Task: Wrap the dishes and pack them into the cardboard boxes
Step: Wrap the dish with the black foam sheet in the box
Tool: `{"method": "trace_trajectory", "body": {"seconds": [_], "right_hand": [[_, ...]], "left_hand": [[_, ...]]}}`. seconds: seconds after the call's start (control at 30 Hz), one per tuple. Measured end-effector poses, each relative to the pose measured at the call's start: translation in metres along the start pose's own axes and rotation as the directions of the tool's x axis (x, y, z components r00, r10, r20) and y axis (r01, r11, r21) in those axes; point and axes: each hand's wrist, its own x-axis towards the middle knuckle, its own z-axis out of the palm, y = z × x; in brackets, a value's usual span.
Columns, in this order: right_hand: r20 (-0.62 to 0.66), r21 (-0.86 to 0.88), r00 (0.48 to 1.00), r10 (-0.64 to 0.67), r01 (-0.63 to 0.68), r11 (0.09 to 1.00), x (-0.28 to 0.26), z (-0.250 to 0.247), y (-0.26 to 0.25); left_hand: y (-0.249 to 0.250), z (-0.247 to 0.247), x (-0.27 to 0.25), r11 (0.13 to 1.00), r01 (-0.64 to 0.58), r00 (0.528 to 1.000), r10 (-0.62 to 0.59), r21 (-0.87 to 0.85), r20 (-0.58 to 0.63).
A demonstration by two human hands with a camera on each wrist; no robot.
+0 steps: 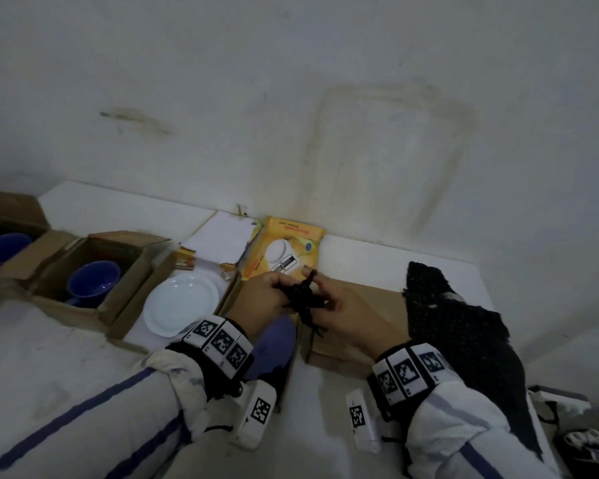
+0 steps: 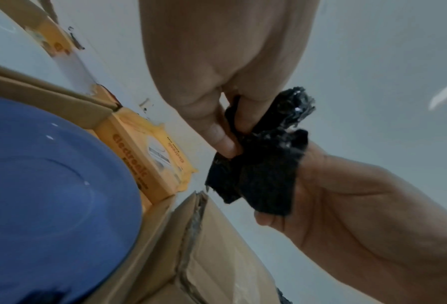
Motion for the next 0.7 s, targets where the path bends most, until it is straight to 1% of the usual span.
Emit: {"method": "trace_trajectory", "body": {"seconds": [0.07, 0.1, 0.13, 0.17, 0.2, 0.23, 0.27, 0.3, 0.33, 0.37, 0.4, 0.47, 0.53, 0.57, 0.67, 0.7], "right_hand": [[-0.018, -0.247, 1.000, -0.022, 0.017, 0.969, 0.017, 0.017, -0.001], [-0.045, -0.367, 0.998, -0.044, 0.025, 0.930, 0.024, 0.026, -0.002], [-0.068, -0.455, 0.995, -0.067, 0.029, 0.890, 0.031, 0.033, -0.002], [-0.091, -0.508, 0.993, -0.077, 0.021, 0.861, 0.039, 0.039, -0.003], [-0.113, -0.542, 0.991, -0.066, -0.006, 0.841, 0.045, 0.044, -0.003], [-0.130, -0.574, 0.991, -0.043, -0.040, 0.818, 0.053, 0.046, -0.002], [-0.143, -0.602, 0.990, -0.017, -0.074, 0.795, 0.059, 0.047, 0.000], [-0.159, -0.625, 0.987, 0.018, -0.115, 0.773, 0.066, 0.048, 0.002], [-0.176, -0.640, 0.983, 0.055, -0.157, 0.752, 0.071, 0.048, 0.005], [-0.196, -0.656, 0.976, 0.092, -0.200, 0.728, 0.076, 0.049, 0.006], [-0.210, -0.674, 0.969, 0.133, -0.242, 0.698, 0.080, 0.051, 0.008], [-0.217, -0.723, 0.953, 0.211, -0.302, 0.622, 0.088, 0.055, 0.010], [-0.185, -0.785, 0.948, 0.258, -0.301, 0.541, 0.096, 0.060, 0.013], [-0.170, -0.795, 0.948, 0.269, -0.293, 0.531, 0.100, 0.063, 0.015], [-0.147, -0.788, 0.942, 0.301, -0.295, 0.540, 0.109, 0.072, 0.022], [-0.141, -0.795, 0.940, 0.310, -0.294, 0.531, 0.111, 0.074, 0.025]], "left_hand": [[-0.002, -0.013, 0.006, 0.999, 0.037, 0.998, -0.037, 0.007, -0.052], [-0.004, -0.019, 0.009, 0.998, 0.061, 0.996, -0.059, 0.018, -0.064], [-0.005, -0.025, 0.012, 0.996, 0.087, 0.995, -0.087, 0.015, -0.051], [-0.006, -0.032, 0.016, 0.993, 0.121, 0.992, -0.121, -0.001, -0.018], [-0.007, -0.038, 0.018, 0.988, 0.151, 0.988, -0.151, -0.018, 0.026], [-0.008, -0.043, 0.021, 0.986, 0.167, 0.984, -0.167, 0.002, 0.068], [-0.010, -0.049, 0.024, 0.985, 0.161, 0.981, -0.167, 0.068, 0.099], [-0.012, -0.055, 0.029, 0.974, 0.122, 0.982, -0.147, 0.193, 0.121], [-0.015, -0.060, 0.033, 0.936, 0.051, 0.983, -0.109, 0.348, 0.149], [-0.018, -0.065, 0.037, 0.858, -0.028, 0.978, -0.083, 0.513, 0.192], [-0.023, -0.070, 0.041, 0.755, -0.098, 0.967, -0.081, 0.649, 0.240], [-0.033, -0.078, 0.050, 0.568, -0.217, 0.929, -0.130, 0.794, 0.347], [-0.042, -0.082, 0.055, 0.427, -0.294, 0.892, -0.198, 0.855, 0.406], [-0.045, -0.083, 0.056, 0.381, -0.331, 0.875, -0.219, 0.863, 0.432], [-0.050, -0.084, 0.062, 0.283, -0.433, 0.840, -0.219, 0.856, 0.497], [-0.049, -0.084, 0.062, 0.256, -0.448, 0.831, -0.233, 0.857, 0.505]]}}
